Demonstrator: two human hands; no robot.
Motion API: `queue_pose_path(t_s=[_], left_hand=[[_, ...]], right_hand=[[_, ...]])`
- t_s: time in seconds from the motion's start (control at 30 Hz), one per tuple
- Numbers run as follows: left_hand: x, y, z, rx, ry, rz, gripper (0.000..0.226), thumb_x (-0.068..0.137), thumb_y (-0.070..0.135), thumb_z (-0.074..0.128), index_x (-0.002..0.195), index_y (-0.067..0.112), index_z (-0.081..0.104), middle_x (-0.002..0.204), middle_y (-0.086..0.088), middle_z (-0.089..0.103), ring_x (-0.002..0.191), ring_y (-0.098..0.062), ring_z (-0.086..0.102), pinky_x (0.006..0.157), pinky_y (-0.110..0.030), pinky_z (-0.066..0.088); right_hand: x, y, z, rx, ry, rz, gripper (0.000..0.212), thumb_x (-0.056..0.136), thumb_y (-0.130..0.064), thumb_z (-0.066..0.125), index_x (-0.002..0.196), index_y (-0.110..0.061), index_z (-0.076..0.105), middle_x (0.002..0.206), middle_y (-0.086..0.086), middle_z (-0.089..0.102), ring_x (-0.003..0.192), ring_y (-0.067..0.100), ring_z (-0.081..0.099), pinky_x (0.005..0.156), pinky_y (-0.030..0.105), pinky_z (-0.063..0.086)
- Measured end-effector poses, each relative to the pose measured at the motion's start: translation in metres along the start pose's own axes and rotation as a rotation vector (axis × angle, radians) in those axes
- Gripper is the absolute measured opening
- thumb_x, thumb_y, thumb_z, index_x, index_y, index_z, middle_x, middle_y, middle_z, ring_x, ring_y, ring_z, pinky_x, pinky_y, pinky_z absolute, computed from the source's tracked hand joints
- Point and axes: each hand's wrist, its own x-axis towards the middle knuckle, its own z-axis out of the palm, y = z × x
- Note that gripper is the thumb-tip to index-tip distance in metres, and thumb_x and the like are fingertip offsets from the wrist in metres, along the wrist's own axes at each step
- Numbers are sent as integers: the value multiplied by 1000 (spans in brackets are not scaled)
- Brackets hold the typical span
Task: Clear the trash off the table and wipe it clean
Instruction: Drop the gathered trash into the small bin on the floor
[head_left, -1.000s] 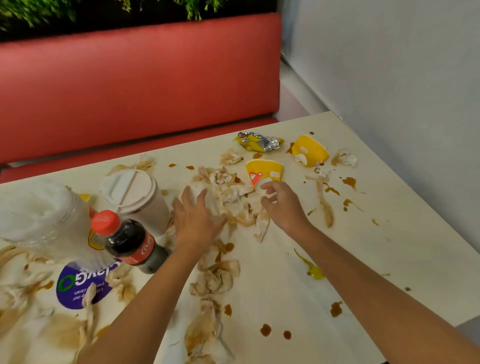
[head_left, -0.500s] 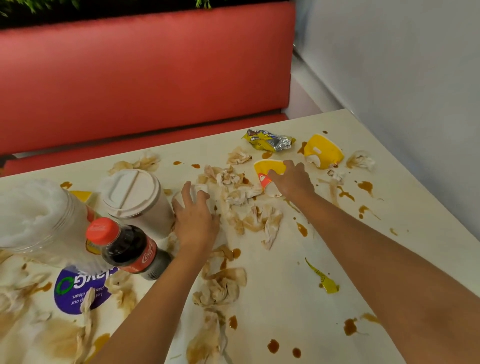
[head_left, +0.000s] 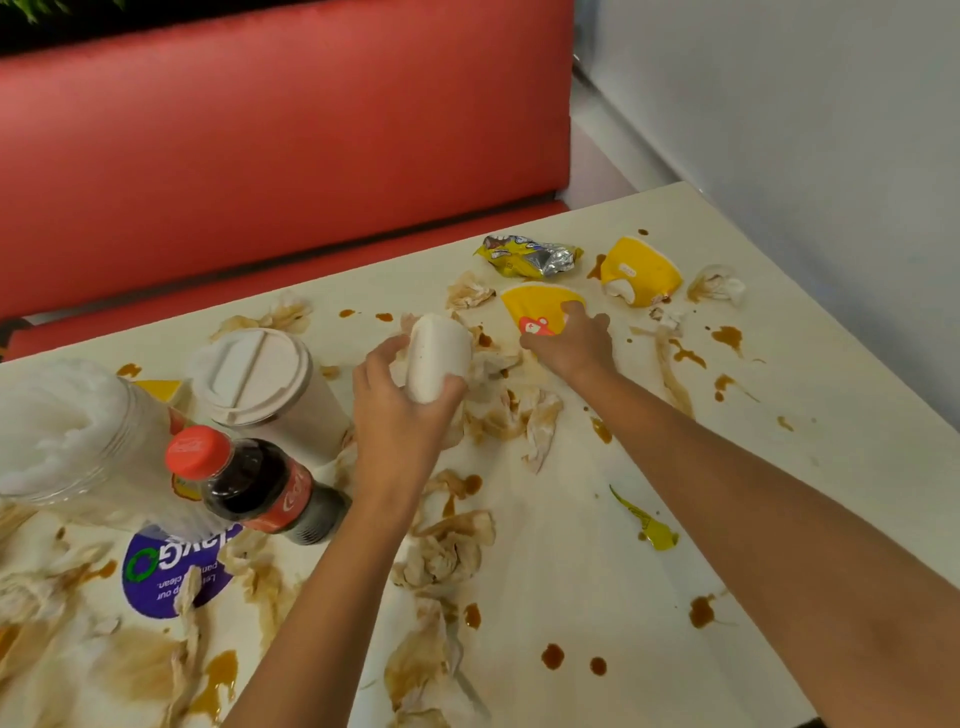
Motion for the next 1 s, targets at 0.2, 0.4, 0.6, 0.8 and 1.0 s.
queue_pose_path(t_s=[0.2,0.4,0.6,0.8,1.0], left_hand=[[-12,13,31,62,-233,-43,80,76,39,72,143,22,32,143,-3,34,120,-25,48,95,-44,46],[-46,54,81,-51,-518,-69,81,69,40,77,139,24,41,129,-2,54,106,-18,57,70,-24,50],[-109,103,148,-73,-782,77,64,72,39,74,131,26,51,118,1,60,100,-18,60,81,-34,53],[-196,120,201,-73,-1040,149,66,75,35,72,134,27,44,126,1,55,107,-17,56,81,-31,53],[-274,106,249,-59,-1251,146,61,76,32,72,131,26,47,119,5,59,103,-11,59,81,-25,50]], right_hand=[[-38,39,-50,313,121,8,70,70,-36,72,132,-20,42,125,9,42,110,27,54,92,43,48],[-107,125,-132,432,448,56,59,74,-30,74,126,-19,49,120,7,54,108,21,54,89,32,47],[-190,238,-187,416,652,227,65,72,-28,77,127,-15,46,124,9,51,106,20,53,85,30,45],[-276,348,-156,431,723,479,62,70,-18,79,124,-11,47,120,12,53,107,25,54,86,28,41],[-285,441,-75,438,517,650,69,64,-19,82,123,-5,50,119,11,52,102,19,54,83,27,45]])
